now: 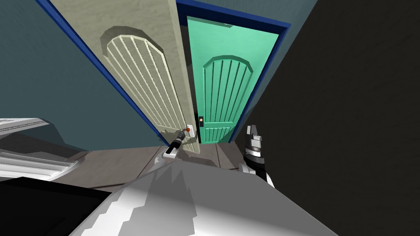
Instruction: Pull the door open
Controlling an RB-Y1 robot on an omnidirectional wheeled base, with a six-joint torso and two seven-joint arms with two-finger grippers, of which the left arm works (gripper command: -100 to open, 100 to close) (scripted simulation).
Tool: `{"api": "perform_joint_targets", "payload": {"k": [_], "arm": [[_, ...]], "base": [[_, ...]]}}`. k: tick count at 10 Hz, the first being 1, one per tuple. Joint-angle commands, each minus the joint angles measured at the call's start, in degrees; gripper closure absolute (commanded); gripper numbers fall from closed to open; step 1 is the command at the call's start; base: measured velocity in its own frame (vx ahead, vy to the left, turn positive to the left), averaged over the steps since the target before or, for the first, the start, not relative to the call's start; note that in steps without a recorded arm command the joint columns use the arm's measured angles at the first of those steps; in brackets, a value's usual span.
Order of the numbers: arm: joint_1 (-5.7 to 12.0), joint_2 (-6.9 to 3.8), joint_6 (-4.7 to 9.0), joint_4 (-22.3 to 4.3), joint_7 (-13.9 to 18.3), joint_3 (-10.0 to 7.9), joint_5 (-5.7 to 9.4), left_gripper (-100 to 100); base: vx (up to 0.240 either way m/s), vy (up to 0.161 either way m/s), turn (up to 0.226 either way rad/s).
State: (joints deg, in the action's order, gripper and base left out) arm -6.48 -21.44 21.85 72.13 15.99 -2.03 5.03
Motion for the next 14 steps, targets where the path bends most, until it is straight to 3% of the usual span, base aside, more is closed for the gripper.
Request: {"api": "perform_joint_targets", "payload": {"k": [1,4,5,10,11,12,14], "arm": [[-0.54,-0.39,0.33,1.19,0.76,1.3,-0.12,-100],[-1.45,-1.17,0.68,3.27,1.99,3.41,-0.28,-100],[-1.47,-0.9,0.74,2.92,1.66,3.02,-0.28,-100],[0.44,0.11,0.96,1.04,0.84,2.15,-0.32,-100],[0.13,-0.03,0.96,1.32,0.99,2.29,-0.31,-100],[0.13,-0.03,0.96,1.32,0.99,2.29,-0.31,100],[0.13,-0.03,0.96,1.32,0.99,2.29,-0.31,100]], "base": [[-0.209,0.009,-0.099],[-0.214,0.02,-0.058],[-0.087,0.017,-0.012],[0.169,0.015,-0.033],[0.099,0.008,-0.01],[-0.008,0.0,0.011],[-0.03,0.001,-0.003]]}}
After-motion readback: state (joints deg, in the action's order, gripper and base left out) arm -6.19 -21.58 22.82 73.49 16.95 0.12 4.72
